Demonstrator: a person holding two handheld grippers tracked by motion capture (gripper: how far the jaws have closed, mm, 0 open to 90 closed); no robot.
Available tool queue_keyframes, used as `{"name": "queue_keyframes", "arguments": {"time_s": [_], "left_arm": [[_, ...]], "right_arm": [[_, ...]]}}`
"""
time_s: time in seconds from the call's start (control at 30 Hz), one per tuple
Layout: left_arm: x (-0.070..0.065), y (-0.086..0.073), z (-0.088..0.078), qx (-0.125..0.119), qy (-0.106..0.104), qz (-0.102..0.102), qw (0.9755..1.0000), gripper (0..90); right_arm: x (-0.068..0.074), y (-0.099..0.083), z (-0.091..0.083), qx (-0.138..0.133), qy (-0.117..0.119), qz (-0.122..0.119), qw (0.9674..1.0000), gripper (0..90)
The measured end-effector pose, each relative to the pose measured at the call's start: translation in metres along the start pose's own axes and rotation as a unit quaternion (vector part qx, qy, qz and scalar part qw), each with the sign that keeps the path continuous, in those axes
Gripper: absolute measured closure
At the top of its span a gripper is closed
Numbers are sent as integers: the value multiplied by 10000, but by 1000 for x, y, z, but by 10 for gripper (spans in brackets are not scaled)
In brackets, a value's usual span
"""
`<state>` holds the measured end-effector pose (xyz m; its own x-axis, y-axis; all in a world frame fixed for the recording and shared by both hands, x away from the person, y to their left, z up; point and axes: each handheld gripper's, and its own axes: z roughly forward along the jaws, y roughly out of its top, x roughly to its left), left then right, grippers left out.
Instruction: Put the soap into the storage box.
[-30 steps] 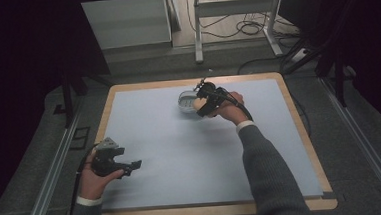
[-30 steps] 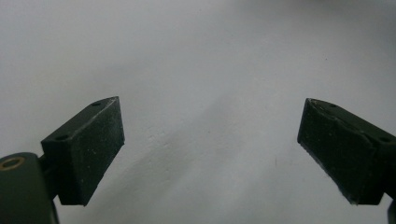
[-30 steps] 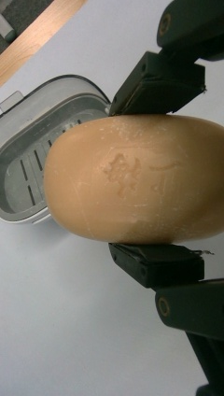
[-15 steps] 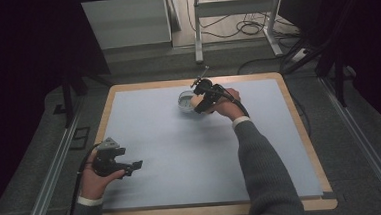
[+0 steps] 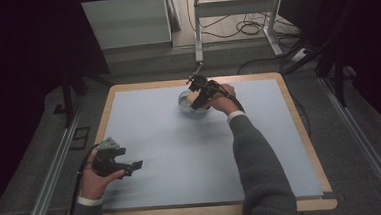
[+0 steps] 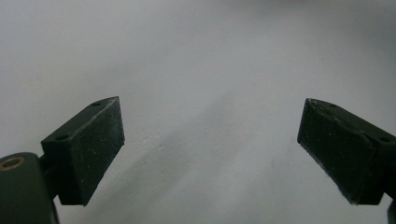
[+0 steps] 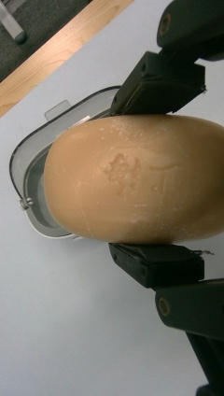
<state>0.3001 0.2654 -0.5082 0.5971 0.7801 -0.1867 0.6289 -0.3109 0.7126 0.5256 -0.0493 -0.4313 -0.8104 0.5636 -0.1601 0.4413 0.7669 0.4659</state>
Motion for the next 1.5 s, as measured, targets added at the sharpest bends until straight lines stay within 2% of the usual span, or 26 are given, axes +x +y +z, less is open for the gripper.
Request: {"name": "queue_keyframes", "arguments": {"time_s": [0.67,1.33,1.5], "left_arm": [[1,0,0,-8,-1,-14,10000,75],[2,0,2,31,-10,10,10000,75],[1,0,3,62,-23,34,10000,75]], "right_arm": [[-10,11,18,21,80,1,10000,326],[-13,15,39,171,92,-187,9996,325],[-12,13,43,175,187,-272,9993,321]]}}
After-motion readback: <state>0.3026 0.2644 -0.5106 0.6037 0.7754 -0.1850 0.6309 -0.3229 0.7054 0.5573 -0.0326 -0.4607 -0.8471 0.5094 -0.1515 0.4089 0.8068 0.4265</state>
